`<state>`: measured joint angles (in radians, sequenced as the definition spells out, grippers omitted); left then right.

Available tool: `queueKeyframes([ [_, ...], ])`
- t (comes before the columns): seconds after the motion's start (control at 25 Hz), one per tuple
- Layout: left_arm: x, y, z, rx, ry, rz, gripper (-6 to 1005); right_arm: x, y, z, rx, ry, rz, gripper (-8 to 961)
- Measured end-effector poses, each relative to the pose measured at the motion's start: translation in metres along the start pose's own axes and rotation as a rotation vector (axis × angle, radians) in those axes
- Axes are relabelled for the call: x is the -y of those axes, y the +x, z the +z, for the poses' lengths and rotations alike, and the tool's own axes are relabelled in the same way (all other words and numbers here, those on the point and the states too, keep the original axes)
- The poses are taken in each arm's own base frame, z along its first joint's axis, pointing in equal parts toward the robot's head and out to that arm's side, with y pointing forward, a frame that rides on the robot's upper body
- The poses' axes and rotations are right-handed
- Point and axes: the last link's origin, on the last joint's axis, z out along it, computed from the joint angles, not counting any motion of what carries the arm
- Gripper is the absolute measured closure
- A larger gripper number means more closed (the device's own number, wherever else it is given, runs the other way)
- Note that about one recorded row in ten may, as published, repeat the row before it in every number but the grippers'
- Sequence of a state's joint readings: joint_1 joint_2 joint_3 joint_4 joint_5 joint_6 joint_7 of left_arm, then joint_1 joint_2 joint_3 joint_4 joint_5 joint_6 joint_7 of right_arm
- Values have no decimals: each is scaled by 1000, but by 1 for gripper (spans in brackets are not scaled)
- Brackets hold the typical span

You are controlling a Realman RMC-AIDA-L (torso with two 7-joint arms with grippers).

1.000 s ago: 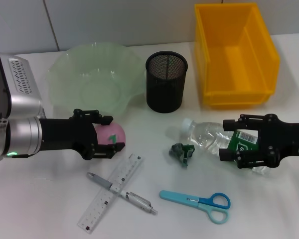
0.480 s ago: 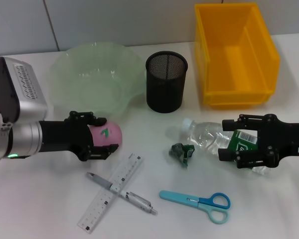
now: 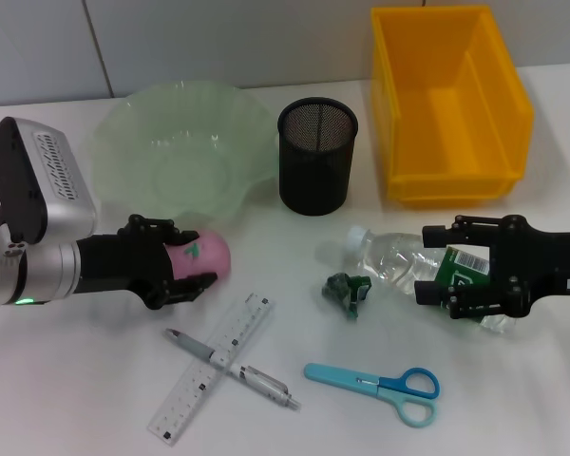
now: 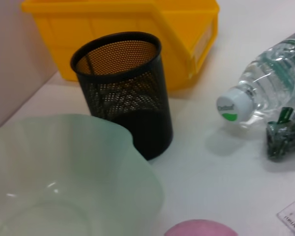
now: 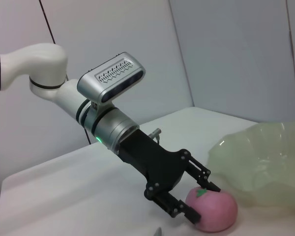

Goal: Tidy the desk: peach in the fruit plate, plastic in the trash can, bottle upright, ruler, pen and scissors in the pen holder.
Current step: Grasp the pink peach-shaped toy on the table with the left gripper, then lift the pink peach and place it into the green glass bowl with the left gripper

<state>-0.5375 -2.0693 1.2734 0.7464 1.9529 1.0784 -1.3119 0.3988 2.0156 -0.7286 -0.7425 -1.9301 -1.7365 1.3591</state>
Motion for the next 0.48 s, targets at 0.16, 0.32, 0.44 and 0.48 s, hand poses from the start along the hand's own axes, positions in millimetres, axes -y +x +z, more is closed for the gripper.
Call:
queueKeyframes([
  [0.16, 1, -1, -4, 0, 30, 9, 295, 0, -1, 0, 1, -1, -1, 130],
  [0.32, -2, 1, -10, -12, 43, 25, 432, 0, -2, 1, 3, -3, -4, 130],
  [0.44, -6, 5, -15, -35, 6, -21, 539, 1, -2, 1, 3, -4, -5, 130],
  [0.48, -8, 7, -17, -44, -6, -33, 560, 1, -2, 1, 3, -4, -5, 130],
])
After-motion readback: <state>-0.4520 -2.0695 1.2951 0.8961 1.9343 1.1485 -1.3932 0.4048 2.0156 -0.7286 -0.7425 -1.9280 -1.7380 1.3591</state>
